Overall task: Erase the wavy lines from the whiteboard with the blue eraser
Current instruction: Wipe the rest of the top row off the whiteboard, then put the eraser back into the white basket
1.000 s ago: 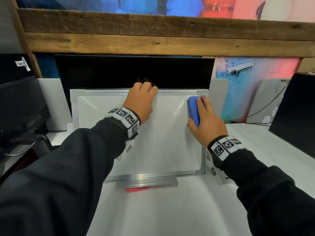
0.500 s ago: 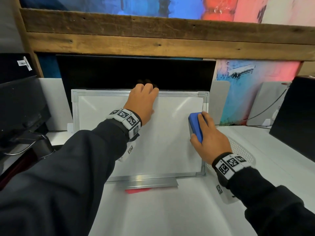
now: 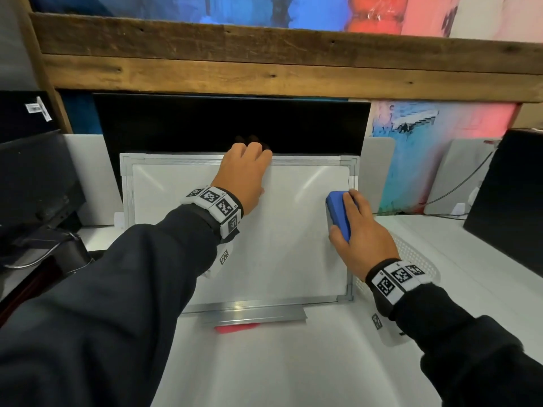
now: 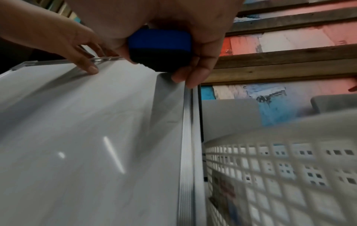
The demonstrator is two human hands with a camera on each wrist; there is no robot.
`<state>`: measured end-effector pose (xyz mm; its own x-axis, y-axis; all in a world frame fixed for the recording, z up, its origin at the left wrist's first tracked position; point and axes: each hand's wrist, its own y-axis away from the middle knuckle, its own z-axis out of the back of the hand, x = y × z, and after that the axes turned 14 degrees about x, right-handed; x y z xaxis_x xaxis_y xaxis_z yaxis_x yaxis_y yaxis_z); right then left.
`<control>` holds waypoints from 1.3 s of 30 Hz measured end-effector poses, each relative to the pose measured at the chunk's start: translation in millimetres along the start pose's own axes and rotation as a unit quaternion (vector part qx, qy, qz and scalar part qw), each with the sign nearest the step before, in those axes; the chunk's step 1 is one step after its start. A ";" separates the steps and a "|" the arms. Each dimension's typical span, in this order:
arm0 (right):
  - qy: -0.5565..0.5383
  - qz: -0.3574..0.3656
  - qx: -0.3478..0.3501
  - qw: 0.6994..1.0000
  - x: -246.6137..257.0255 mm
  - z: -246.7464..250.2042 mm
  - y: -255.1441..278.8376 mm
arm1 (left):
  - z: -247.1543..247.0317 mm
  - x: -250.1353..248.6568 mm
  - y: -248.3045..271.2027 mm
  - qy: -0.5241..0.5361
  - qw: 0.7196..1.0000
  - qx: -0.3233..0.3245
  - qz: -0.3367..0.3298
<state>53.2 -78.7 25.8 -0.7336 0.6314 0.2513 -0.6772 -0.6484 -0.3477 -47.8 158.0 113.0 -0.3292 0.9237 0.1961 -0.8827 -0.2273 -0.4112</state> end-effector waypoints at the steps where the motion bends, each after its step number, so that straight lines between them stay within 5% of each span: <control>1: -0.006 0.000 -0.007 1.000 0.5 3.7 -5.3 | 0.2 0.0 -0.2 0.001 1.000 -0.001 -0.001; 20: -0.066 0.014 -0.031 0.997 9.2 27.2 -33.7 | 2.6 0.6 1.1 0.006 1.000 -0.007 -0.003; 27: -0.045 0.019 0.020 0.999 -8.7 -2.3 9.2 | 1.2 -1.6 0.2 0.013 1.000 -0.009 -0.009; 31: -0.086 0.020 -0.010 0.996 -22.0 1.3 26.7 | 2.8 -1.7 5.4 0.038 0.999 -0.021 -0.006; 35: -0.190 -0.057 -0.059 0.978 -45.5 16.8 26.3 | -4.7 -18.2 19.7 0.046 0.997 -0.065 -0.001; 39: -0.170 -0.155 0.013 0.973 -68.9 28.3 11.9 | -15.2 -65.6 34.4 0.106 0.987 -0.073 -0.091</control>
<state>94.1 -142.0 29.8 -0.4676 0.6241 0.6260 -0.8666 -0.4633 -0.1854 -51.4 94.2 72.5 -0.0784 0.9925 0.0937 -0.8579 -0.0193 -0.5134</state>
